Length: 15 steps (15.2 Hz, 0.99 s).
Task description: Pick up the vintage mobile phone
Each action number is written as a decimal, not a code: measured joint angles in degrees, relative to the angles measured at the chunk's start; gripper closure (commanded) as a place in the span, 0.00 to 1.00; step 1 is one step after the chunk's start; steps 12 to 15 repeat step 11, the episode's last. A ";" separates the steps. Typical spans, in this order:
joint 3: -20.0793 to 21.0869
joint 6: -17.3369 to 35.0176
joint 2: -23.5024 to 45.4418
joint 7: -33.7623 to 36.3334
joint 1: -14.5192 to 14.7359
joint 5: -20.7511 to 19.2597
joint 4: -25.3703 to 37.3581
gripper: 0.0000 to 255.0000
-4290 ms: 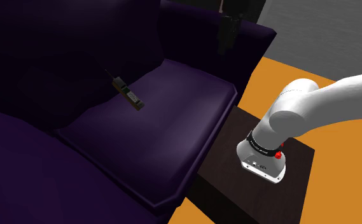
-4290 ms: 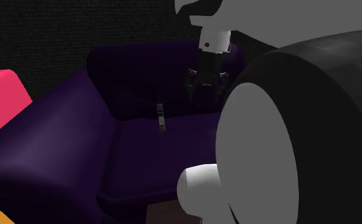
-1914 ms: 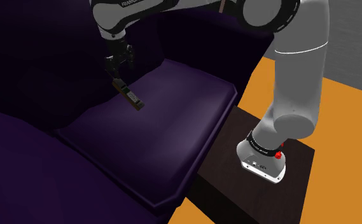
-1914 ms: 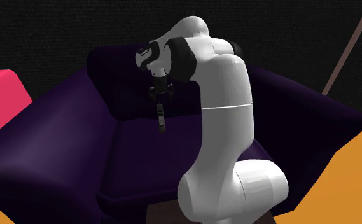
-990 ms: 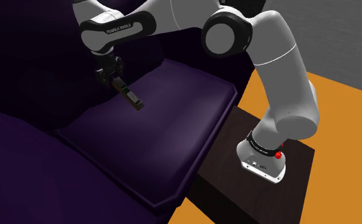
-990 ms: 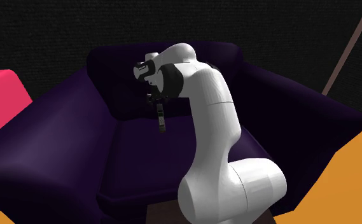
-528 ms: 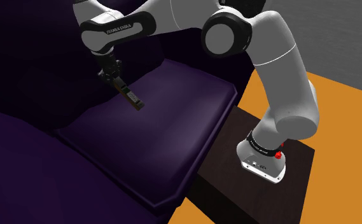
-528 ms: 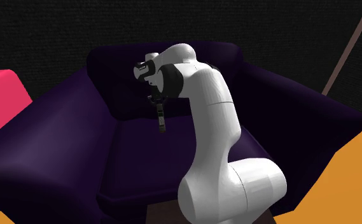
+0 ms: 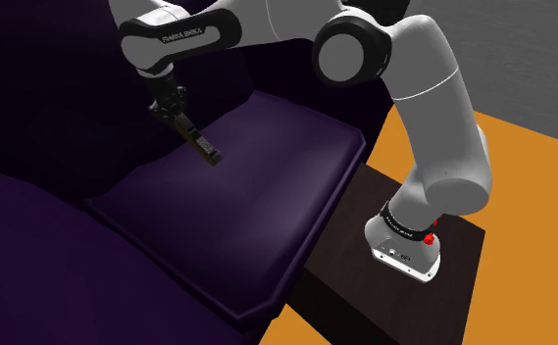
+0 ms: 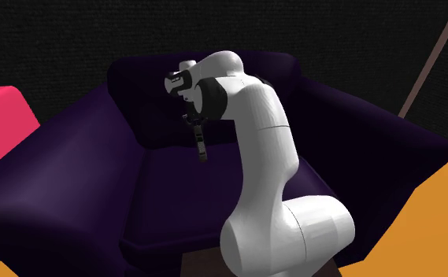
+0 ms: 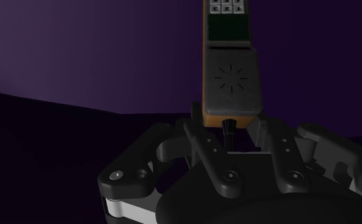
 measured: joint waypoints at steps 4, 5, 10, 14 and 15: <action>0.08 -2.43 -0.78 -0.19 0.08 0.14 1.66 1.00; 0.11 -2.98 -0.98 -0.18 0.13 0.18 2.01 1.00; 0.18 -6.81 -1.48 -0.50 0.34 0.32 5.37 1.00; 0.18 -7.25 -1.46 -0.52 0.40 0.33 5.86 1.00; 0.18 -7.25 -1.46 -0.52 0.40 0.33 5.86 1.00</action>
